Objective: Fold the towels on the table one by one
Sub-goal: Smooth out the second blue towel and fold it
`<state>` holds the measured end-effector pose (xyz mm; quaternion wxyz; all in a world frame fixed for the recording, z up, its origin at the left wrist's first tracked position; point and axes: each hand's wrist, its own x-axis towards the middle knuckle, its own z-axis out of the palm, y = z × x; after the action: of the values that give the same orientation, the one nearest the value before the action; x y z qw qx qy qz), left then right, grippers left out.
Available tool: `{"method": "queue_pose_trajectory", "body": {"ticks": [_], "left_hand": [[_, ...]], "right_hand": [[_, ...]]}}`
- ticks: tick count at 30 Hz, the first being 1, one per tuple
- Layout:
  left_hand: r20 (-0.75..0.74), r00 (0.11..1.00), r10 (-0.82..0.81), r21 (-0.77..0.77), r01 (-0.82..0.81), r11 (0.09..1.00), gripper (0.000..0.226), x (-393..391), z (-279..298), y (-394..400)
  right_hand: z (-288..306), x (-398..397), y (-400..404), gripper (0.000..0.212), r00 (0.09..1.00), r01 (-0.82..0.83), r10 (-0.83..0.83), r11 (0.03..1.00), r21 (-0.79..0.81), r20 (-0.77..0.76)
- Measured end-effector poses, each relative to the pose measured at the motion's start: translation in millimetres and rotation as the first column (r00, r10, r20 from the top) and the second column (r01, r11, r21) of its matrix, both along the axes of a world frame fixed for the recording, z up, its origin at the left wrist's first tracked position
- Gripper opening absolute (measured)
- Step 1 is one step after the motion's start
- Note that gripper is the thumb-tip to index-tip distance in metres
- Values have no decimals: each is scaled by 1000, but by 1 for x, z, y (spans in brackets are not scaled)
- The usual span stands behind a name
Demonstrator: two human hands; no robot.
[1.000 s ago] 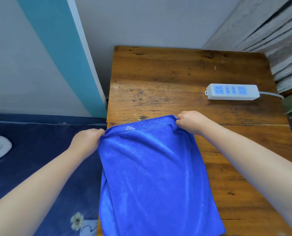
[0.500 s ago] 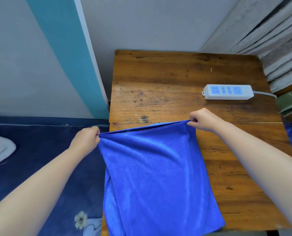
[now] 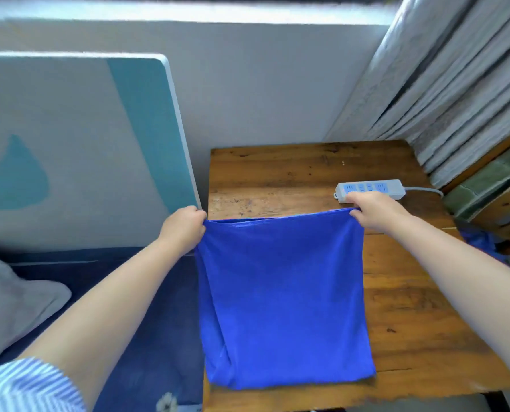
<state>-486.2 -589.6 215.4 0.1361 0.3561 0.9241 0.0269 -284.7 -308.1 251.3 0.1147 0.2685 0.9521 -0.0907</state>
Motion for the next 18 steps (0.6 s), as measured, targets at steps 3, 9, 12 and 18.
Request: {"method": "queue_pose_trajectory", "body": {"ticks": [3, 9, 12, 18], "left_hand": [[74, 989, 131, 283, -147, 948, 24, 2, 56, 26], [97, 968, 232, 797, -215, 564, 24, 5, 171, 59], [27, 970, 242, 824, -159, 544, 26, 7, 204, 70], [-256, 885, 388, 875, 42, 482, 24, -6, 243, 58]], "right_hand": [[42, -1, -2, 22, 981, -15, 48, 984, 176, -188], [134, -10, 0, 17, 562, 251, -52, 962, 110, -826], [167, -14, 6, 18, 495, 293, -126, 956, 29, -860], [210, -1, 25, 30, 265, 439, -127, 898, 2, -956]]}}
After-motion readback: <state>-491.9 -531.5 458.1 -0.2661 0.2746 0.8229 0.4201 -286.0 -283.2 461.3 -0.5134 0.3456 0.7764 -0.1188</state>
